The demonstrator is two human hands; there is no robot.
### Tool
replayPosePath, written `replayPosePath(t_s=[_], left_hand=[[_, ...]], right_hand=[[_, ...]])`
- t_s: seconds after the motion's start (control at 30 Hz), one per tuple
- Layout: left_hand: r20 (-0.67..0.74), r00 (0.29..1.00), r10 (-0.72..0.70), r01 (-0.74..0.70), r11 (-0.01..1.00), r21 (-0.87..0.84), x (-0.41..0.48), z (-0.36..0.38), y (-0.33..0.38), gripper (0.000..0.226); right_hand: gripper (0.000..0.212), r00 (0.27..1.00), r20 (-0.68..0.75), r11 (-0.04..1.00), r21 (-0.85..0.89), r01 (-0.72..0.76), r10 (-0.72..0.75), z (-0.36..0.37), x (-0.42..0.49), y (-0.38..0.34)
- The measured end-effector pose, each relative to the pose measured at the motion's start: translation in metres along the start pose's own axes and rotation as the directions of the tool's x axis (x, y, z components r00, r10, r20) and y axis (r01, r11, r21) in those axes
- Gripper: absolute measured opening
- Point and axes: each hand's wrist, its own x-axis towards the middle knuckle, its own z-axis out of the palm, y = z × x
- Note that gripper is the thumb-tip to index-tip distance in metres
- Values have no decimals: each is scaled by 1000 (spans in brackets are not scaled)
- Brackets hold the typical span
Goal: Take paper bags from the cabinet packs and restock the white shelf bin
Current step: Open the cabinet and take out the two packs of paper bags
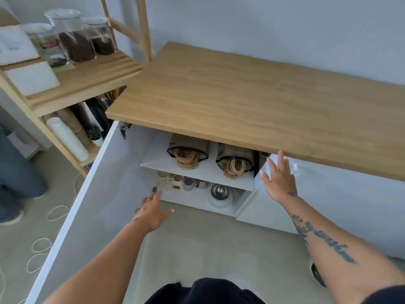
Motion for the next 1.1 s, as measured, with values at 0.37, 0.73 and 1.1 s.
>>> replayPosePath(t_s=[0.37, 0.73, 1.1], left_hand=[[43, 999, -9, 4, 994, 107, 30, -9, -10, 77], [41, 999, -20, 11, 978, 208, 52, -3, 4, 77], [77, 987, 144, -158, 958, 241, 126, -32, 17, 76]], right_hand=[[50, 954, 299, 990, 134, -52, 10, 64, -22, -12], [51, 927, 374, 993, 114, -8, -35, 78, 25, -11], [53, 957, 268, 982, 116, -149, 114, 82, 53, -13]])
